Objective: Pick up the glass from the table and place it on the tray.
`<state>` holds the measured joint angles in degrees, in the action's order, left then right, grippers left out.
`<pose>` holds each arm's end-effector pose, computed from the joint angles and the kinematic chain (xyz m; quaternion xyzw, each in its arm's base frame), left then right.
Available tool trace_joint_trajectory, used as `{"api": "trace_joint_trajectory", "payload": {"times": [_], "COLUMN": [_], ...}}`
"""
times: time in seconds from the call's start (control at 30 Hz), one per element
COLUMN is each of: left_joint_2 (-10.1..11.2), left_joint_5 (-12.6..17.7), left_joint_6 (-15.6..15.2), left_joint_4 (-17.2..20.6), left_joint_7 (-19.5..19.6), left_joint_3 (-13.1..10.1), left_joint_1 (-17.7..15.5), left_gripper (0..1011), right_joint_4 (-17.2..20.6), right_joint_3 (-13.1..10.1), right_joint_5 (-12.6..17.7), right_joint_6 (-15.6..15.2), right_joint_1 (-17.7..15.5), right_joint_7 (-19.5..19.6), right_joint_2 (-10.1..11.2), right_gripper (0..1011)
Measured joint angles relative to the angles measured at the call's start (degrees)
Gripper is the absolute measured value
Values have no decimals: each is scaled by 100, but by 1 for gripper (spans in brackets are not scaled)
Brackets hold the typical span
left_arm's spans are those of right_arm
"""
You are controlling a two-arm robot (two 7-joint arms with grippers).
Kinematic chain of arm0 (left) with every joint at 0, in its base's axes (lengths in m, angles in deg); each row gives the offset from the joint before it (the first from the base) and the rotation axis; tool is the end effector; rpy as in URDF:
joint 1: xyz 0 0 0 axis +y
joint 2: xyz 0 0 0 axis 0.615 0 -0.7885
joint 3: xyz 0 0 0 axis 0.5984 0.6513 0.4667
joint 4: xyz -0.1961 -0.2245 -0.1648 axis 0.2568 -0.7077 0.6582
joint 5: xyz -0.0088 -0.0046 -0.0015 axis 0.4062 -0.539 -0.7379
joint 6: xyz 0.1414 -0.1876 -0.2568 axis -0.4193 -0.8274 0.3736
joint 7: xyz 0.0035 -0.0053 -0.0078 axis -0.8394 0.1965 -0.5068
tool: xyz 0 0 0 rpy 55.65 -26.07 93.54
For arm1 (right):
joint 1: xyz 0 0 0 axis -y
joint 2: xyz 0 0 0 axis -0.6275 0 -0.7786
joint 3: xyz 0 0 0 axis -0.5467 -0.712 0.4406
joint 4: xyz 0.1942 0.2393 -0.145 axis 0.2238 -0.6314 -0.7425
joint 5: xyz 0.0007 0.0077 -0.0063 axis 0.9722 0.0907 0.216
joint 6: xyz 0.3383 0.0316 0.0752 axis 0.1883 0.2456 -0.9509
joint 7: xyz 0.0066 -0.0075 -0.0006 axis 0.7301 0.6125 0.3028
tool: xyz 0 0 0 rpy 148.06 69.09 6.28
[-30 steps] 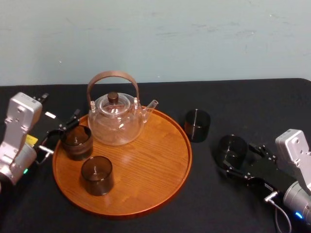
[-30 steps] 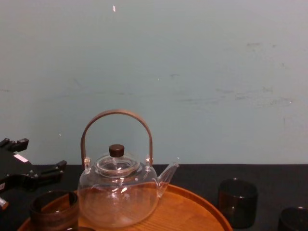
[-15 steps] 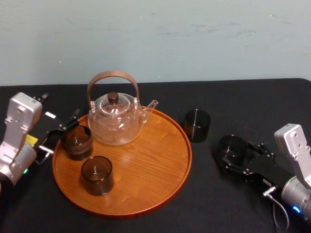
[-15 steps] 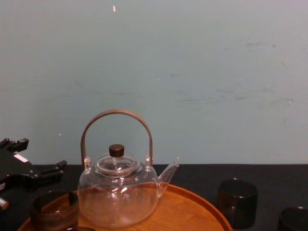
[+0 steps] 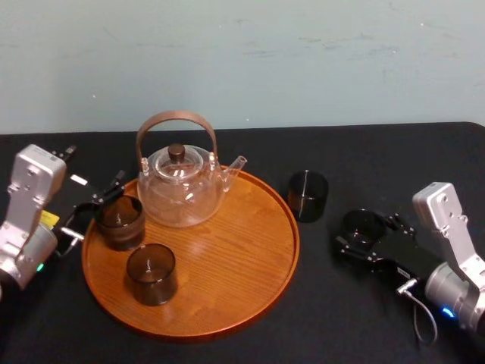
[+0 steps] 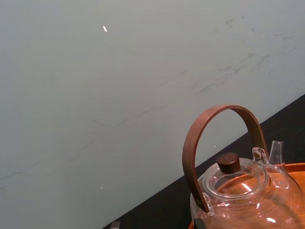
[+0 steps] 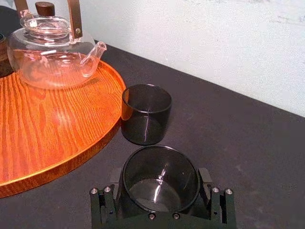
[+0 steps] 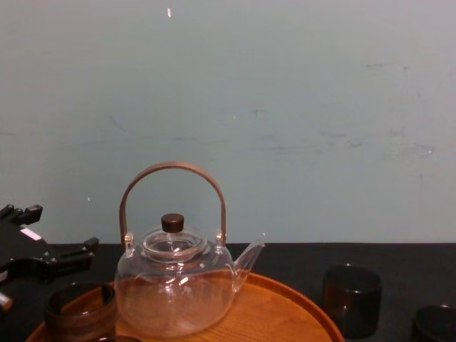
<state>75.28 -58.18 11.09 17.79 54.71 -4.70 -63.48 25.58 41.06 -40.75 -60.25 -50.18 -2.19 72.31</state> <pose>0.4035 0.1009 -0.3505 0.1415 -0.1325 0.5799 0.7913 0.3596 -0.0863 -0.3754 -0.1693 0.0095 -0.4953 0.8520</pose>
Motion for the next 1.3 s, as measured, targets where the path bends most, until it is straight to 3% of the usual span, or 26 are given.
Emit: {"api": "trace_joint_trajectory", "payload": {"times": [0.37,0.6,0.8,1.3], "left_joint_2": [0,0,0,0], "left_joint_5": [0,0,0,0], "left_joint_6": [0,0,0,0], "left_joint_4": [0,0,0,0], "left_joint_7": [0,0,0,0], "left_joint_3": [0,0,0,0], "left_joint_1": [0,0,0,0], "left_gripper": [1001,1001,1001,1001], "right_joint_4": [-326,-316,-303,-257], "right_joint_3": [28,31,31,-20], "right_joint_5": [-110,-110,-108,-108], "right_joint_6": [0,3,8,135], "right_joint_1": [201,197,190,149], "right_joint_7": [-175,-173,-170,-222], "right_joint_2": [-220,-207,-197,-205], "right_gripper": [1002,1002,920,916]}}
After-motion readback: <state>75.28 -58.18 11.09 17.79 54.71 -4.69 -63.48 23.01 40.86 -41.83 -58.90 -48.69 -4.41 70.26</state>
